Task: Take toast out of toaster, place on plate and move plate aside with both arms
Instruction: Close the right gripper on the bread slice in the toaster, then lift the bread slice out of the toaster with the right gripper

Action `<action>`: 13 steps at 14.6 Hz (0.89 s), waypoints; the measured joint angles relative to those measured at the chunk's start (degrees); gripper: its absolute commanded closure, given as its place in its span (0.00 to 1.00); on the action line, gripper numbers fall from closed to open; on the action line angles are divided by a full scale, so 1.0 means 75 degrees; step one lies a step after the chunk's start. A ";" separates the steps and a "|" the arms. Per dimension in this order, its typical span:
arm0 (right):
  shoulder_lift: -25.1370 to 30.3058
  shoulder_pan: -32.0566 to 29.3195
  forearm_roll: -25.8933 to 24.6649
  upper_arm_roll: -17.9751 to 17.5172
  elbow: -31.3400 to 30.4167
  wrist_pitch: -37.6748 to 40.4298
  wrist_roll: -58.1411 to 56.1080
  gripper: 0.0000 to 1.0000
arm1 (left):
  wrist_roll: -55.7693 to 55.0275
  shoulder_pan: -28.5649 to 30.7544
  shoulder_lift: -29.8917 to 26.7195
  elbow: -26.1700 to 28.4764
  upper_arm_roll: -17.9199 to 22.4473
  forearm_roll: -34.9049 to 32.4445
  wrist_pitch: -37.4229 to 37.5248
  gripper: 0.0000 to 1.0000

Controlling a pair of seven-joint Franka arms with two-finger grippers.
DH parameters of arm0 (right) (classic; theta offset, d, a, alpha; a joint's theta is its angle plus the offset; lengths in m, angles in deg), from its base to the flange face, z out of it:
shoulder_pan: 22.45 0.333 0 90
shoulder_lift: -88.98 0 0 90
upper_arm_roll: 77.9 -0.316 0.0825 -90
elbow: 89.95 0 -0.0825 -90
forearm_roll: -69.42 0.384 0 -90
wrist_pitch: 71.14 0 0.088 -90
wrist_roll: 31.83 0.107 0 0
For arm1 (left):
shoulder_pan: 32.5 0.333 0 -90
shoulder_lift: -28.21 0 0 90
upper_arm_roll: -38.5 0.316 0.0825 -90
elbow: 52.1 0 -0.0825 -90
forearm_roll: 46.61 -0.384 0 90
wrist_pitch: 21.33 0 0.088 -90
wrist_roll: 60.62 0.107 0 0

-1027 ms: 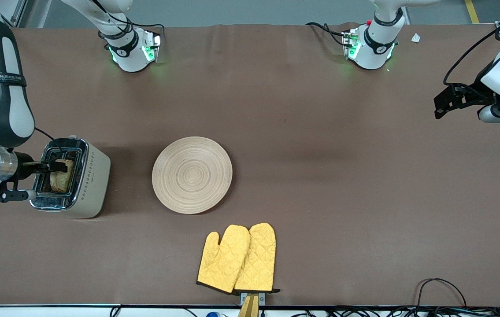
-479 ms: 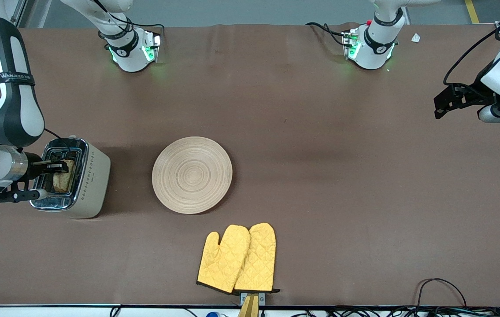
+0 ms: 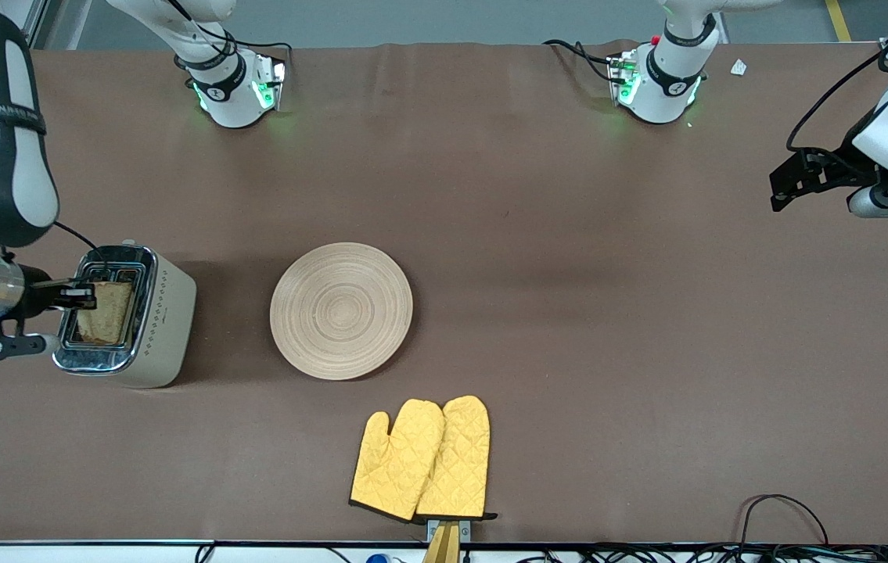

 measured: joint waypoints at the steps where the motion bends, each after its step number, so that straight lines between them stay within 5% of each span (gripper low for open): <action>1: 0.0138 0.0132 0.0000 -0.0013 0.0123 0.0052 0.0000 0.99 | 0.0000 -0.0001 0.0000 0.0000 -0.0001 0.0000 0.0000 0.00; 9: -0.0046 0.2171 0.0262 -0.0109 -0.0752 -0.1335 0.1787 1.00 | 0.0000 -0.0010 0.0000 0.0000 -0.0005 0.0000 0.0001 0.00; 13: -0.0133 0.3180 0.1656 -0.0120 -0.2117 -0.3019 0.2875 1.00 | 0.0000 -0.0011 0.0000 -0.0001 -0.0005 0.0000 0.0001 0.00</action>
